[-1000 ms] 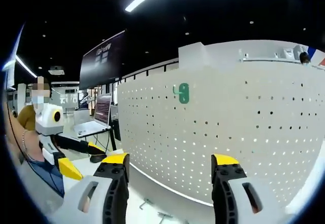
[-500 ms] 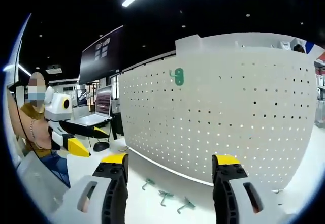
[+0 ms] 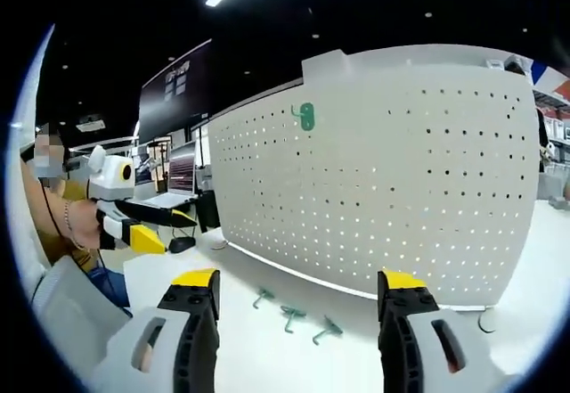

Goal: Insert the hook assembly into the mounting plate slot until the hook locks in place.

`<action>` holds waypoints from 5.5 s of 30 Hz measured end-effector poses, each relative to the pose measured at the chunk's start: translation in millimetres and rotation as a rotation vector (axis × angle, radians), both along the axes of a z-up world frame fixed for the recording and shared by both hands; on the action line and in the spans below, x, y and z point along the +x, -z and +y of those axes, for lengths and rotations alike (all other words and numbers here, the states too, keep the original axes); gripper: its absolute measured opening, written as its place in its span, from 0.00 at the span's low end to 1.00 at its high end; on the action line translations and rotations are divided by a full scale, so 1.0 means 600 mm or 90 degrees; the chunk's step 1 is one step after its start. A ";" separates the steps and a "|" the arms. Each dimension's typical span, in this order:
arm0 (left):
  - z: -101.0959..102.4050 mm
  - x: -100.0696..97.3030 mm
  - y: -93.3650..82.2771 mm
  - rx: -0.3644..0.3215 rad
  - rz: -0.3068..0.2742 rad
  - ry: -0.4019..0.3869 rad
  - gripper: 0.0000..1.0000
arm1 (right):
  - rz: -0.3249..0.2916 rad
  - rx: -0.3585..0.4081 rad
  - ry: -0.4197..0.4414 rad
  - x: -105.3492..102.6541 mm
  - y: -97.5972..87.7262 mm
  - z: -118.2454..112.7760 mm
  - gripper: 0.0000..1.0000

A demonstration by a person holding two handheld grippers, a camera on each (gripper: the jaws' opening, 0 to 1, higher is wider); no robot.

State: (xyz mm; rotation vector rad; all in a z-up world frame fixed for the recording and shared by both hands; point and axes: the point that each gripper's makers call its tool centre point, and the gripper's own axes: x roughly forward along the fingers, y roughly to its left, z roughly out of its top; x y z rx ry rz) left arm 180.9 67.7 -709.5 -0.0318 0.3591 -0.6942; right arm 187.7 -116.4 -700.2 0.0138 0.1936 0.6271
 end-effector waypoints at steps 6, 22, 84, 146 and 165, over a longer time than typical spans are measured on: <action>0.010 -0.003 0.005 0.012 0.002 0.003 0.83 | 0.016 -0.005 0.002 -0.016 0.017 -0.012 0.71; 0.037 -0.030 0.036 0.027 0.030 0.001 0.83 | 0.059 -0.015 0.010 -0.059 0.055 -0.043 0.71; -0.021 0.027 0.090 0.274 0.051 0.289 0.84 | 0.108 -0.070 -0.035 -0.082 0.085 -0.033 0.71; -0.004 0.113 0.238 0.527 0.122 0.508 0.82 | 0.154 -0.113 -0.083 -0.106 0.119 -0.015 0.72; -0.009 0.135 0.277 0.592 0.135 0.583 0.81 | 0.170 -0.113 -0.077 -0.108 0.126 -0.017 0.72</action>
